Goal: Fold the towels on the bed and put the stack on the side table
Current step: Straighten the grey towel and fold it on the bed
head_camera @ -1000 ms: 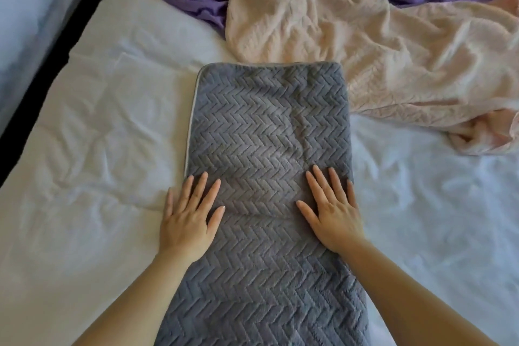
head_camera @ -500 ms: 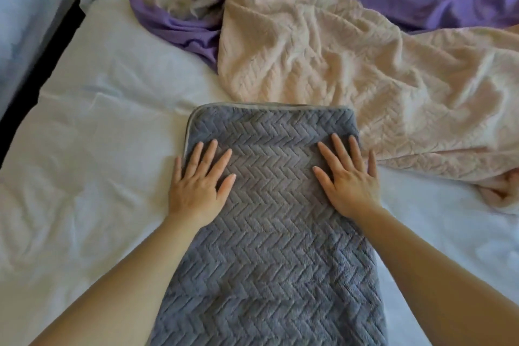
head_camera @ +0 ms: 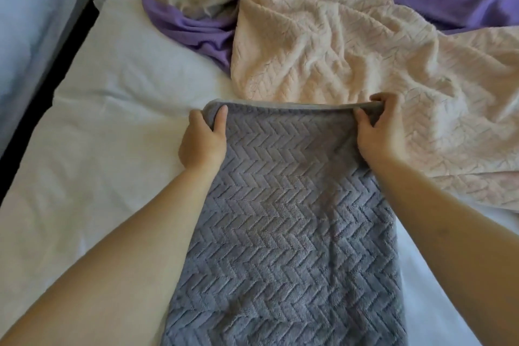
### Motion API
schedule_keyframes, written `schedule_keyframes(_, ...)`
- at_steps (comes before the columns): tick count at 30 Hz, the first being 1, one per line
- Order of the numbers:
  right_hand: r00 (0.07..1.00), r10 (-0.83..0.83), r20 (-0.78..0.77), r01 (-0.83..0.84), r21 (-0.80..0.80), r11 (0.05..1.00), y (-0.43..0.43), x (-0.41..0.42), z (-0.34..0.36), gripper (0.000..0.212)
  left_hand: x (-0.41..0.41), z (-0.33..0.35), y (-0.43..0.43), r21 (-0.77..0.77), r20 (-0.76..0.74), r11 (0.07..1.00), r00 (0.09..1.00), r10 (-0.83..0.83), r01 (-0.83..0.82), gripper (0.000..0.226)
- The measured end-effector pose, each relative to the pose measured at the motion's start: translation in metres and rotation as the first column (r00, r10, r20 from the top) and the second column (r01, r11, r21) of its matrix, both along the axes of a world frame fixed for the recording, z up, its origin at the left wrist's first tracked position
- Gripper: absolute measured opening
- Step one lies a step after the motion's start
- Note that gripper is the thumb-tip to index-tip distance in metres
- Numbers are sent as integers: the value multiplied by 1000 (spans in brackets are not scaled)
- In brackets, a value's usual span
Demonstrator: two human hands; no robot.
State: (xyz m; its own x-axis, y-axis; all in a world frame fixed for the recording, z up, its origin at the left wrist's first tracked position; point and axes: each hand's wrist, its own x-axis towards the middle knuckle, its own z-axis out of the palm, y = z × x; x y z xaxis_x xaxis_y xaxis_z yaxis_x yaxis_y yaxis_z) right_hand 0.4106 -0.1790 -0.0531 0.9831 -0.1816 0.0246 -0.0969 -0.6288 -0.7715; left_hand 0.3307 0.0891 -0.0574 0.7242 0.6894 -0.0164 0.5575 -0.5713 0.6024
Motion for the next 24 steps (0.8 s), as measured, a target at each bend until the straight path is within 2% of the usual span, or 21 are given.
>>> schedule_keyframes(2, 999, 11, 46, -12, 18, 1000, -2, 21, 9, 33, 17, 7, 8, 96, 24, 995, 999, -42, 40, 47)
schedule_keyframes(4, 999, 38, 7, -38, -3, 999, 0, 38, 11, 40, 33, 8, 11, 127, -32, 989, 997, -76, 80, 46)
schedule_keyframes(6, 995, 31, -92, -45, -154, 987, 3, 45, 7, 53, 40, 6, 10, 181, -122, 979, 990, -71, 93, 47)
schedule_keyframes(7, 995, 24, -96, -48, -260, 965, 5, 44, 6, 58, 39, 3, 8, 262, -132, 957, 987, -93, 125, 49)
schedule_keyframes(9, 994, 99, 53, -73, -369, 927, 15, 31, 7, 58, 29, -1, -6, 450, -68, 840, 950, -305, 302, 53)
schedule_keyframes(10, 967, 216, 134, -149, -387, 910, 21, 21, 5, 56, 22, -5, -16, 507, -68, 743, 879, -472, 438, 53)
schedule_keyframes(11, 925, 352, 143, -262, -431, 864, 28, 9, 1, 55, 14, -11, -26, 528, -132, 629, 787, -602, 570, 54)
schedule_keyframes(12, 880, 469, 74, -376, -496, 783, 32, -2, -6, 56, 7, -17, -34, 499, -239, 547, 714, -658, 672, 56)
schedule_keyframes(13, 842, 538, -40, -465, -557, 688, 33, -9, -15, 59, 3, -23, -36, 442, -342, 523, 676, -653, 729, 60)
schedule_keyframes(15, 821, 516, -245, -541, -625, 563, 20, -12, -31, 68, 1, -35, -28, 342, -464, 589, 677, -572, 732, 65)
schedule_keyframes(19, 894, 329, -305, -446, -683, 578, -10, -11, -36, 78, -14, -36, -7, 399, -533, 641, 734, -421, 656, 69)
schedule_keyframes(21, 920, 276, -277, -390, -699, 599, -8, -24, -27, 76, -37, -26, -7, 408, -522, 659, 753, -399, 632, 69)
schedule_keyframes(22, 935, 261, -239, -352, -701, 621, -4, -36, -22, 74, -50, -20, -12, 404, -504, 636, 740, -445, 657, 68)
schedule_keyframes(24, 943, 273, -192, -330, -661, 674, 7, -66, -14, 70, -78, -12, -29, 374, -472, 523, 642, -604, 766, 65)
